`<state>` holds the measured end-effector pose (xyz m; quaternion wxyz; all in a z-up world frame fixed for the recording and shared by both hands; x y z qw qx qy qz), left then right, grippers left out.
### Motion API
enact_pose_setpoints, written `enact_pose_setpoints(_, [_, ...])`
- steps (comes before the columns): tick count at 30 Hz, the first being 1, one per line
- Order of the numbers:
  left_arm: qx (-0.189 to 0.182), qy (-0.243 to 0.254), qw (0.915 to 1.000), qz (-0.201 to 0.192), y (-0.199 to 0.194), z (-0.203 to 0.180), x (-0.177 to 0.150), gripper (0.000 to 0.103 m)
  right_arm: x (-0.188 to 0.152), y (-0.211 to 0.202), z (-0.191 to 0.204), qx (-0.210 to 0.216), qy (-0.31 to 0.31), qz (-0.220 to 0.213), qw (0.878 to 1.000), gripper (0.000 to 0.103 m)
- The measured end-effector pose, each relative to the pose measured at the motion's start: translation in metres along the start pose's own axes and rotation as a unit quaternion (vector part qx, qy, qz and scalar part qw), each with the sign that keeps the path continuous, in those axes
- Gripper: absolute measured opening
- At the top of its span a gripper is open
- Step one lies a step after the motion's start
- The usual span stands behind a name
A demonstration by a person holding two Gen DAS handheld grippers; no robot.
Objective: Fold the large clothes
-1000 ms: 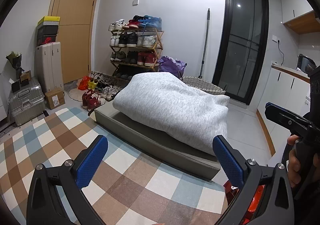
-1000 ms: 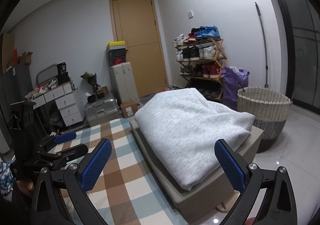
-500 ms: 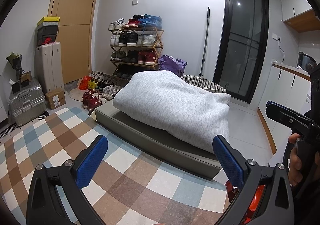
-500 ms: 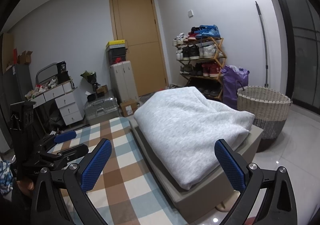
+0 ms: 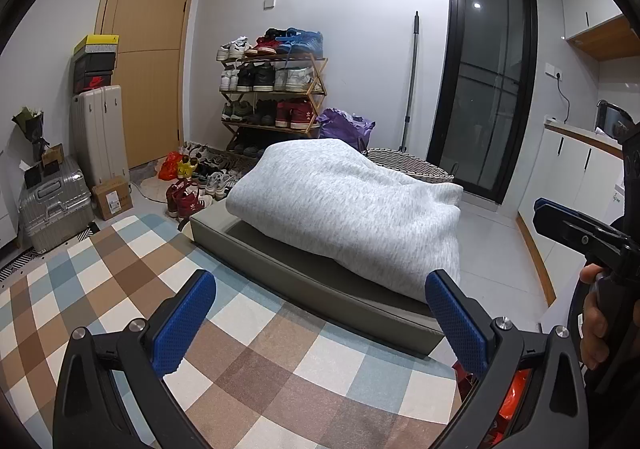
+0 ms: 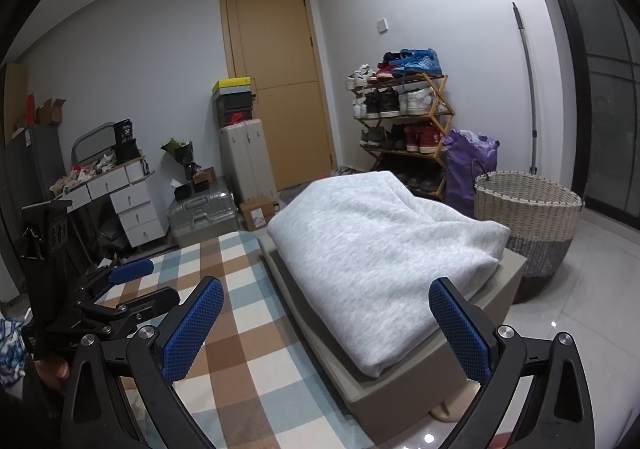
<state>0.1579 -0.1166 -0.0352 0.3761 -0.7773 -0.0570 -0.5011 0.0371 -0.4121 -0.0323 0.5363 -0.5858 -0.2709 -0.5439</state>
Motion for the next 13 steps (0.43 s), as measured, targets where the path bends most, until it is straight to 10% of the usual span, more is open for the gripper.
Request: enact_pose_setpoints(13, [-0.004, 0.013, 0.9999, 0.0, -0.0004, -0.0022, -0.0011, 0.102, -0.0008, 0.0028, 0.0006, 0.0, -0.003, 0.005, 1.0, 0.103])
Point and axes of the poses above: each gripper's, at about its wrist camera, not at the fingertips, and y roughly the way its jaws point, z to its left, x to its top, the point moved 5 cm from there along y, roughly the way its jaws point, and after that the axes turned 3 degrees about -x, right-handed, at the moved point
